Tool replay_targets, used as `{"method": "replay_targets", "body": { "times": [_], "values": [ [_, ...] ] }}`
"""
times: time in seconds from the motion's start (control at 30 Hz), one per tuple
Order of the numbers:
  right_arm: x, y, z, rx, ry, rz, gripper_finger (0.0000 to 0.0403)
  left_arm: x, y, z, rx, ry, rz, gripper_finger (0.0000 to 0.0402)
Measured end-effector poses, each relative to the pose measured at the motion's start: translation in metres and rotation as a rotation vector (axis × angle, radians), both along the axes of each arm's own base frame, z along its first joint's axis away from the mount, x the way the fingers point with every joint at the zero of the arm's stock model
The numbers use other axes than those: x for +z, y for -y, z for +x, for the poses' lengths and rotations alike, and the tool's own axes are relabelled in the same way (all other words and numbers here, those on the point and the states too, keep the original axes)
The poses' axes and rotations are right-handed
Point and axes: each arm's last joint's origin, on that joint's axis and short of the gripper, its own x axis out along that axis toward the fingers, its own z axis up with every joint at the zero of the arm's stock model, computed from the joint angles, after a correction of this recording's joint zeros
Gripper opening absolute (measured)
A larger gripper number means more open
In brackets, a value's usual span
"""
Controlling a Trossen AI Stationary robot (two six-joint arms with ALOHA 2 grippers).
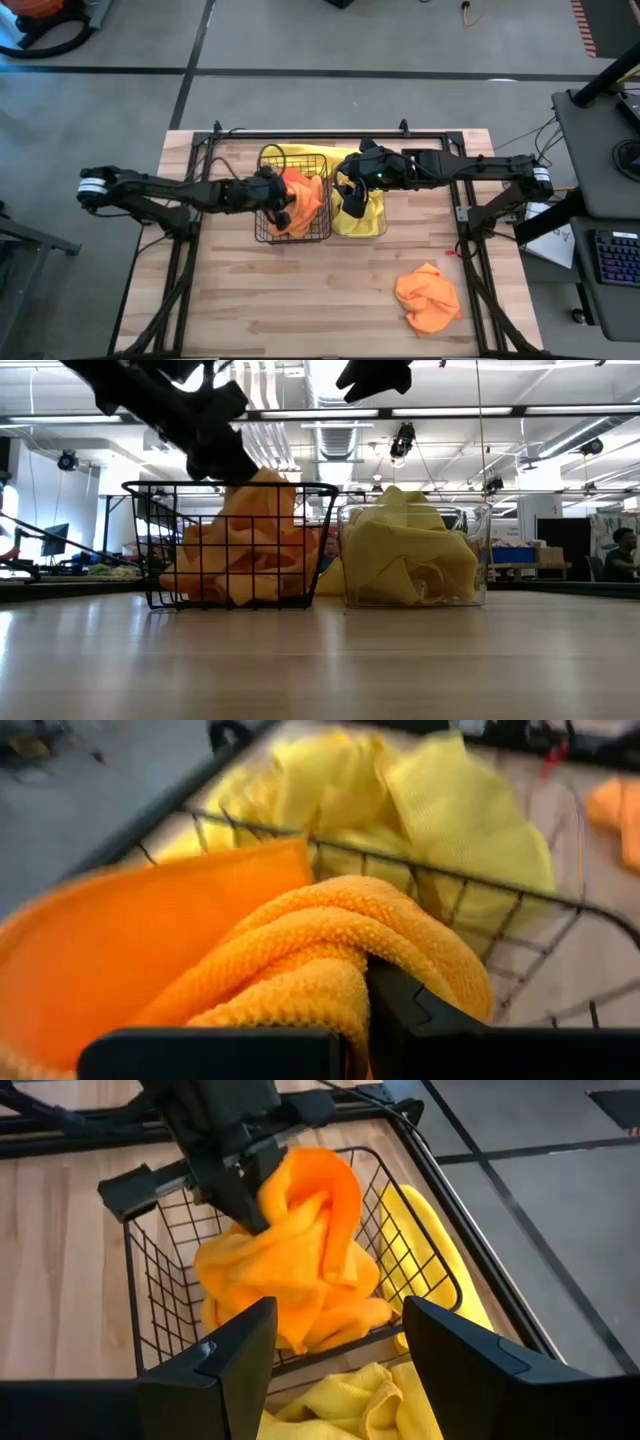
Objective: Sort microfiber towel by color & place in baskets
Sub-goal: Put the orange microfiber towel into the wire basket, then put the yellow microfiber towel into the transparent bin
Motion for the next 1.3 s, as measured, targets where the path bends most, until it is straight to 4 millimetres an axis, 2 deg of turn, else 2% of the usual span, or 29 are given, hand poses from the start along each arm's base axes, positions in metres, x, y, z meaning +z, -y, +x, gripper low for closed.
{"method": "replay_targets", "body": {
  "times": [0.13, 0.23, 0.33, 0.57, 0.77, 1.0, 1.3],
  "values": [
    [-0.003, 0.000, -0.002, -0.003, -0.034, 0.005, 0.0215, 0.000, 0.000, 0.011, -0.006, -0.028, -0.036, 0.0001],
    [-0.007, 0.000, -0.004, -0.013, -0.066, 0.019, 0.0215, 0.003, 0.000, 0.014, 0.010, -0.096, -0.067, 0.0016],
    [-0.012, 0.000, -0.005, -0.020, -0.079, 0.027, 0.0215, 0.009, 0.000, 0.014, 0.005, -0.203, -0.108, 0.0054],
    [-0.024, 0.000, -0.010, -0.043, -0.105, 0.059, 0.0215, 0.038, 0.001, 0.015, 0.013, -0.381, -0.113, 0.0174],
    [-0.036, -0.001, -0.013, -0.071, -0.123, 0.090, 0.0215, 0.063, 0.001, 0.014, 0.043, -0.449, -0.142, 0.0234],
    [-0.061, 0.000, -0.016, -0.072, -0.180, 0.086, 0.0215, 0.069, 0.004, 0.022, 0.019, -0.558, -0.300, 0.0262],
    [-0.085, 0.005, -0.020, -0.036, -0.202, 0.034, 0.0215, 0.089, 0.005, 0.029, -0.091, -0.727, -0.227, 0.0263]
  ]
}}
